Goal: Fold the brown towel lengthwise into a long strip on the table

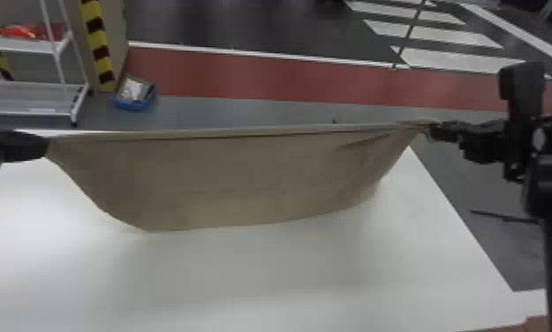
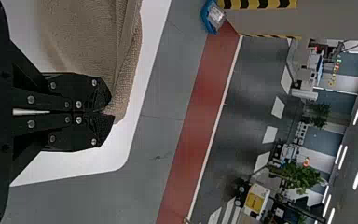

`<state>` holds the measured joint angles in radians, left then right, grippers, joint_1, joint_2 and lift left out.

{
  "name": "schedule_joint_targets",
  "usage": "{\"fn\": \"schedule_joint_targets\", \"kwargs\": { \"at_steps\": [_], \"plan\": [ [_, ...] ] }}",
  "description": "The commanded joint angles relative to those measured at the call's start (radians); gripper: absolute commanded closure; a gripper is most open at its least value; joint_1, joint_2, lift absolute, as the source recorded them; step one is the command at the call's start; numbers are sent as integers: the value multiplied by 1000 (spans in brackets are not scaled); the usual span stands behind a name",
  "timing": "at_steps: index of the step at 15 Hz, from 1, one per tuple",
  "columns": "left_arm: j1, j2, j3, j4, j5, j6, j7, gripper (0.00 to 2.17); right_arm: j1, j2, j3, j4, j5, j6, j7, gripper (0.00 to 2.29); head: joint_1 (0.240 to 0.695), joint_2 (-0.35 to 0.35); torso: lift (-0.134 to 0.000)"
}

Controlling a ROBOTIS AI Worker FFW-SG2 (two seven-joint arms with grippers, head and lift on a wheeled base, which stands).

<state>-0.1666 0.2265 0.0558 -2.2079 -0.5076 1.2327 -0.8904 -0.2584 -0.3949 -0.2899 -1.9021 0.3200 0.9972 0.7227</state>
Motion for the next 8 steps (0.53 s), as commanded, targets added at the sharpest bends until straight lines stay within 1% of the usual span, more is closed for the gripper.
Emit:
{"fn": "schedule_joint_targets", "kwargs": {
  "at_steps": [1,2,3,4,5,6,7,8],
  "plan": [
    [-189,2,-16,221,40,18,67,1433,-174,-9,155,179,16,8,-58,2125,601,-176,-92],
    [-281,-4,-33,336,61,6,119,1433,-257,8,196,275,16,-4,-100,2125,582,-159,-92],
    [-350,-10,-42,432,77,-6,162,1619,-331,24,218,353,16,-13,-134,2125,567,-142,-92],
    [-410,-32,-42,490,93,-12,237,1916,-398,39,222,417,8,-34,-161,2128,534,-113,-92],
    [-447,-41,-42,510,96,-15,281,1943,-441,42,222,437,-2,-34,-170,2128,512,-102,-92],
    [-459,-44,-34,507,98,-12,286,1946,-455,41,216,434,-4,-34,-172,2128,492,-94,-92],
    [-459,-45,-28,453,107,0,283,1946,-458,34,212,411,-15,-22,-170,2128,468,-88,-92],
    [-422,-44,-17,366,127,15,278,1946,-436,21,189,360,-45,12,-160,2128,450,-87,-92]
  ]
}}
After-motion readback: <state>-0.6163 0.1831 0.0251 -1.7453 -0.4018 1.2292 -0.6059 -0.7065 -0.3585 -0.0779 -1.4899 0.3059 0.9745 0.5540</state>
